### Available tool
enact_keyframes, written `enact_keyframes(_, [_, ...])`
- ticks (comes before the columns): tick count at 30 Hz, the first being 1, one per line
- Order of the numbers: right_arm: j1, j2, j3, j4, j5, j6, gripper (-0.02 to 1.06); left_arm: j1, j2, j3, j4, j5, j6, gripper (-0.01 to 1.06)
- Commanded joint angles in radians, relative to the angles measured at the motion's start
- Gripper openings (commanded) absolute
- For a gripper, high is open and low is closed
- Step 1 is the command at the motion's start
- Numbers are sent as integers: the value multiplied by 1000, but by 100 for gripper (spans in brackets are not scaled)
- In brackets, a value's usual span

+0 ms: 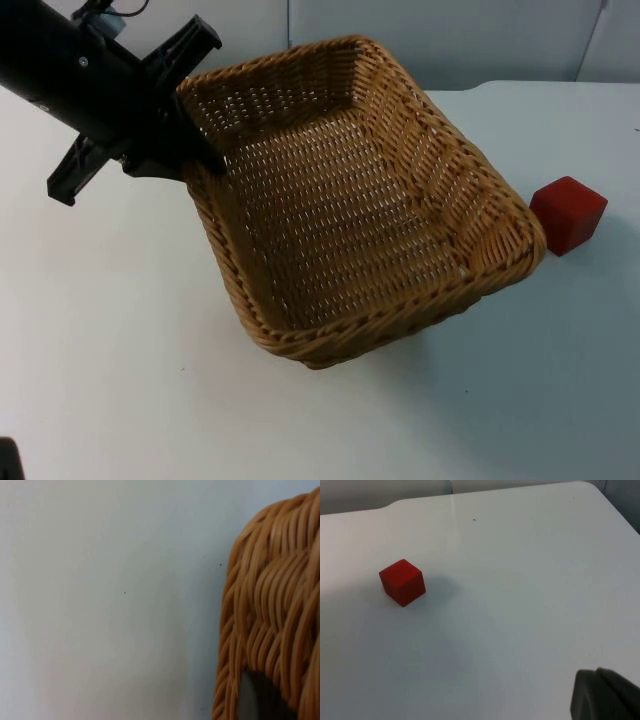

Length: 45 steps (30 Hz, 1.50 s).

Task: Pick up the basket with the left hand and place the cube into the basket with the right hand.

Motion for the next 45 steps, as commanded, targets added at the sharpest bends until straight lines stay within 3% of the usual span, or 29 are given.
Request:
enact_keyframes(1, [4, -5, 6, 4, -10, 0, 0, -7, -17, -11, -33, 10, -8, 0])
enact_keyframes(45, [4, -5, 4, -2, -10, 0, 0, -7, -17, -11, -33, 8, -8, 0])
